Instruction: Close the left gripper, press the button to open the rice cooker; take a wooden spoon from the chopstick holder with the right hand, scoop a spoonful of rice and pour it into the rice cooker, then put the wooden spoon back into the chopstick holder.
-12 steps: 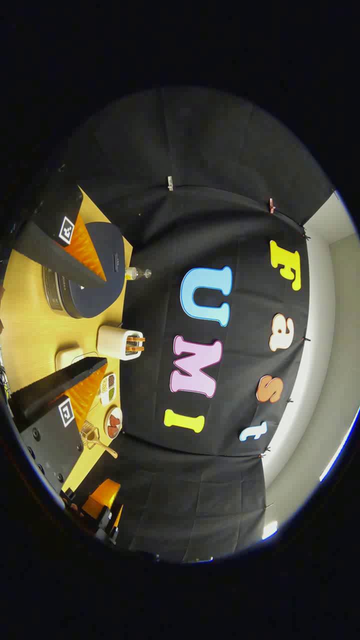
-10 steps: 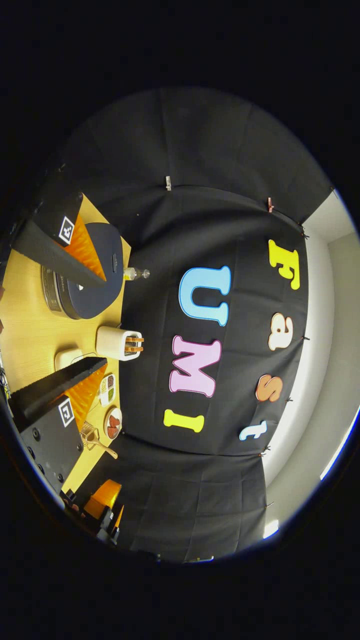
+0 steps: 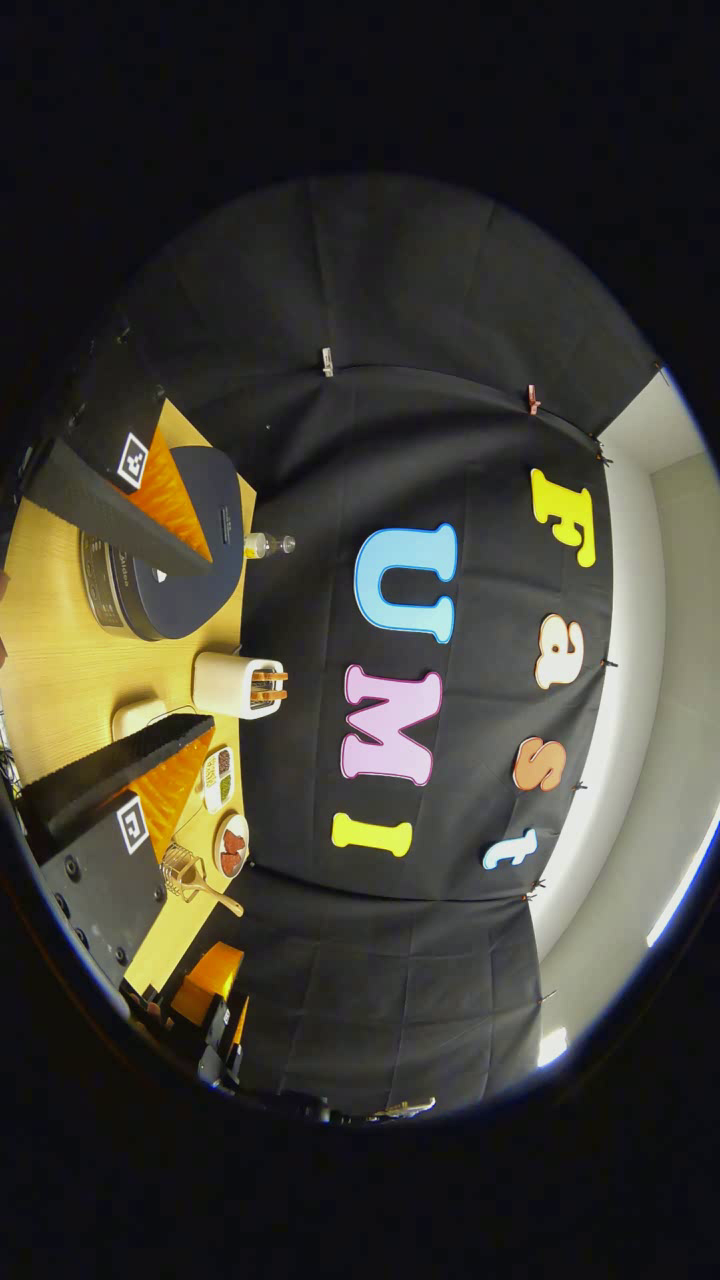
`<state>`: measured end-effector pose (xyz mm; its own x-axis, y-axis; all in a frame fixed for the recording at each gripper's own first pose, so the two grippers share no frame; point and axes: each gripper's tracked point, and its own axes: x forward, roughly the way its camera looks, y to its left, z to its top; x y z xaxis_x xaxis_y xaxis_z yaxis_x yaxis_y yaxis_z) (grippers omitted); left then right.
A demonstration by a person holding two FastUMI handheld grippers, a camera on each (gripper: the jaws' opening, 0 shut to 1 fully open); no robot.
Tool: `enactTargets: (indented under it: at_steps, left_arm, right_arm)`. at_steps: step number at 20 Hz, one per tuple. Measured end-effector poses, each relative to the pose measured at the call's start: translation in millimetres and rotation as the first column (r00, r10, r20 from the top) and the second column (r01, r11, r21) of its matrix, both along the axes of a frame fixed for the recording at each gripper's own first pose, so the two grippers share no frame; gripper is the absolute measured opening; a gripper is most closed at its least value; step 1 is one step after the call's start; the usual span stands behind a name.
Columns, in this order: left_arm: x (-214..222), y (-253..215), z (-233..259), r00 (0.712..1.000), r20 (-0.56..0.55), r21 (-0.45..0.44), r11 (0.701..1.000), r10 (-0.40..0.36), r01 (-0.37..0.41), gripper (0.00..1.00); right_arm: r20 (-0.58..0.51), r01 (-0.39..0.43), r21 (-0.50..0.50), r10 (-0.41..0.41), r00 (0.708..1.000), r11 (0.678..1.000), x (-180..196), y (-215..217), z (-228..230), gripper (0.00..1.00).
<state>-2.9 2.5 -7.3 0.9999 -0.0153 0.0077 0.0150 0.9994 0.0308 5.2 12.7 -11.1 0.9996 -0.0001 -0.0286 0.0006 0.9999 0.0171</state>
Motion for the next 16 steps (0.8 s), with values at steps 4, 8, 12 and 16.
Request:
enactTargets:
  at_steps: [4,8,12,16]
  left_arm:
    - [-0.9,10.4,-2.6,1.0,-0.003,-0.006,1.0,0.02,-0.02,0.95]
    - [1.4,25.3,-1.1,0.998,0.007,-0.011,0.998,0.059,-0.059,0.95]
    - [8.1,35.2,2.0,0.996,0.018,-0.026,0.996,0.084,-0.084,0.95]
    - [18.1,43.2,10.2,0.996,0.026,-0.042,0.995,0.09,-0.088,0.96]
  right_arm:
    - [0.004,-0.013,-0.013,0.013,1.0,1.0,3.4,3.7,0.4,0.97]
    - [0.004,-0.026,-0.032,0.026,1.0,0.999,6.6,4.2,0.3,0.97]
    - [-0.03,-0.052,-0.042,0.051,0.998,0.998,10.0,7.6,-5.9,0.97]
    - [-0.015,-0.074,-0.059,0.073,0.997,0.996,23.6,12.5,5.5,0.97]
